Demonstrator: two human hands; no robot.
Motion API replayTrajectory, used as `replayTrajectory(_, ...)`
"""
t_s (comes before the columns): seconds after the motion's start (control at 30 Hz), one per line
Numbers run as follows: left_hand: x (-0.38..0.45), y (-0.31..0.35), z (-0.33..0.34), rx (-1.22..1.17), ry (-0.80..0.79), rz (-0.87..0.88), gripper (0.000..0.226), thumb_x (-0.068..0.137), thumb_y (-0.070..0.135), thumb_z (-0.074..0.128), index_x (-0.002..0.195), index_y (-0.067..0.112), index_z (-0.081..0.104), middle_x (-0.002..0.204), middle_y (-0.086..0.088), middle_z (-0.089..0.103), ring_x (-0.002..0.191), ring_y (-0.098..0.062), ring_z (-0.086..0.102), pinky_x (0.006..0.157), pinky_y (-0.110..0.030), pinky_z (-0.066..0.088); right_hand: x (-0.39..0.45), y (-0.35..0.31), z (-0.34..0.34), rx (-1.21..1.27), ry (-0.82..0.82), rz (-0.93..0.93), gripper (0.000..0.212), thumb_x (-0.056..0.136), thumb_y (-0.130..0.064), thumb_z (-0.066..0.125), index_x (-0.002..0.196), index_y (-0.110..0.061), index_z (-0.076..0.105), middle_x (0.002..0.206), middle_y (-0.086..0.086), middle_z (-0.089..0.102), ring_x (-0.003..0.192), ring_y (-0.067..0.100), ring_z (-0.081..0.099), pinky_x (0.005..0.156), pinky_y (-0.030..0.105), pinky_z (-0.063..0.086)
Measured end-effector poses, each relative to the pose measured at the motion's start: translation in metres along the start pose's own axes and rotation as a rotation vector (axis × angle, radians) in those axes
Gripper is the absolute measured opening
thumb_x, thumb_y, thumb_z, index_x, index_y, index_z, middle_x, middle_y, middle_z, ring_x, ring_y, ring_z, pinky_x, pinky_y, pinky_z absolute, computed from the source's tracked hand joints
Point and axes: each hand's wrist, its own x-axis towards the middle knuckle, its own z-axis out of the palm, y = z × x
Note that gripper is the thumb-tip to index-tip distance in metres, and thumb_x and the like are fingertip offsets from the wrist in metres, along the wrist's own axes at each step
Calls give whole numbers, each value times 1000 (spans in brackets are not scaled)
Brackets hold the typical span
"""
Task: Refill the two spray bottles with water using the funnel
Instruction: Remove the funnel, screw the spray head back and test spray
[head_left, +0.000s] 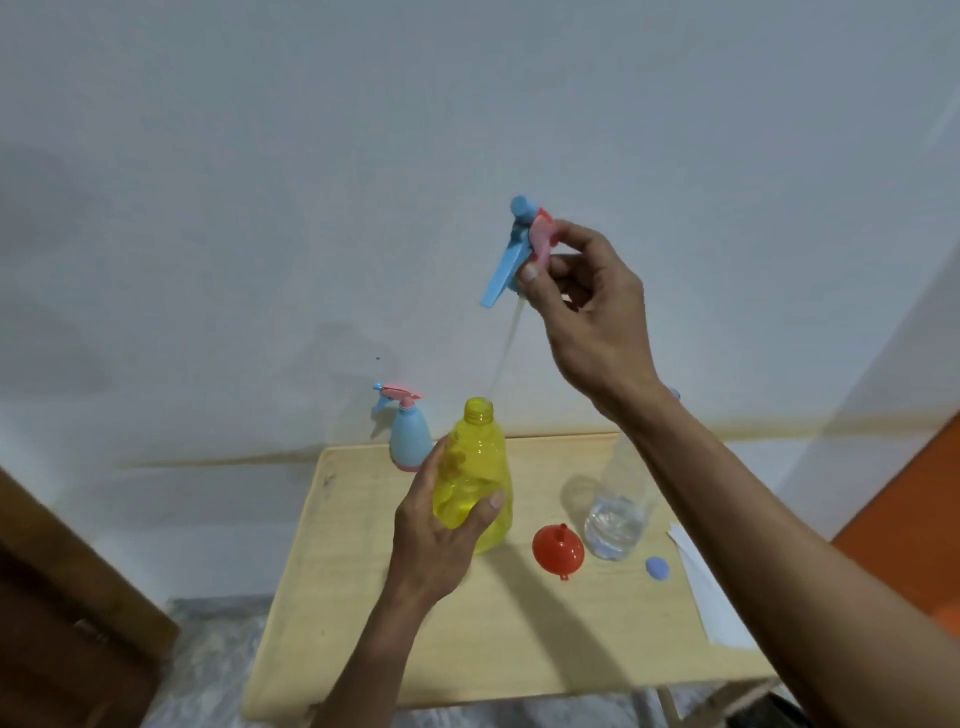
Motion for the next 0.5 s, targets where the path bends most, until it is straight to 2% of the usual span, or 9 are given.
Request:
replayTrajectory(0.13,2,15,17,-17,4,14,72,69,55,76,132,53,43,130,12,61,117,-10,61,99,-41,52,-26,26,-6,35,-165,106,33,95,-11,69,126,-15,60,100,13,72,94,21,71,89,39,59)
replayTrajectory(0.27,3,23,30,-38,12,-5,62,67,59,75,120,64,42,127,16,60,116,-8,60,97,-41,54,-44,44,-13,65,-257,173,37,95,-6,67,130,-13,58,103,6,72,95,17,71,89,30,57)
replayTrajectory(0.5,-2,26,40,-14,1,-19,77,69,63,73,137,44,43,132,14,56,123,-10,55,99,-47,53,-49,53,-27,62,-324,194,39,97,-11,65,134,-18,55,108,9,73,101,21,72,96,40,57)
